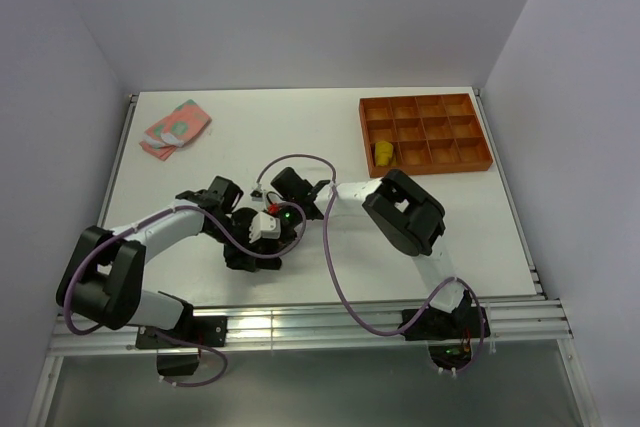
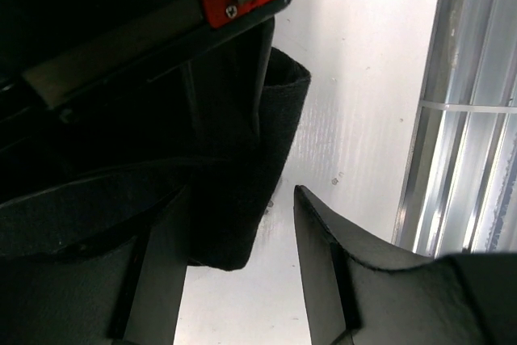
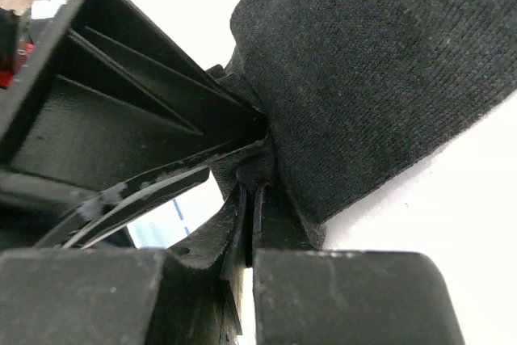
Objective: Roll the socks
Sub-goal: Roll the sock at the center of the board.
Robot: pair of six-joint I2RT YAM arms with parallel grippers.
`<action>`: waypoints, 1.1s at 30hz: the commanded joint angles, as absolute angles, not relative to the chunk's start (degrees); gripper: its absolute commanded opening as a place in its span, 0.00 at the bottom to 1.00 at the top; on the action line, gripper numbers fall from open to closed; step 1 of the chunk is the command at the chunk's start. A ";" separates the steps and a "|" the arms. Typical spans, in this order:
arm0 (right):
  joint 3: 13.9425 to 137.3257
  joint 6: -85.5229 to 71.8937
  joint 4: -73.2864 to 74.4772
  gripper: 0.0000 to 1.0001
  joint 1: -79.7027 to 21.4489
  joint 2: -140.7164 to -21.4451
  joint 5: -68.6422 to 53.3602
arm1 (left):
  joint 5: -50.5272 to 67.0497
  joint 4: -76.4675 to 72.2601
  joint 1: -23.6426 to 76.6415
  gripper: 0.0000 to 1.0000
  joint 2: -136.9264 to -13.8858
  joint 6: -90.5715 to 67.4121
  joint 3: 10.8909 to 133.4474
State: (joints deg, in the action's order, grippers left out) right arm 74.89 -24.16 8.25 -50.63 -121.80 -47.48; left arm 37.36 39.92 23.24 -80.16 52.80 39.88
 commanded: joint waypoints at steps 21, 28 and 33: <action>70.40 -36.12 0.26 0.06 -49.57 -120.41 -45.19 | 27.77 36.46 24.96 0.08 -82.79 42.62 39.81; 63.90 -36.65 -6.23 0.38 -49.57 -114.18 -38.68 | 27.51 39.46 24.87 0.00 -80.34 43.50 39.38; 62.41 -35.60 -6.33 0.47 -49.13 -109.96 -32.71 | 29.26 40.69 24.87 0.00 -80.51 44.21 40.08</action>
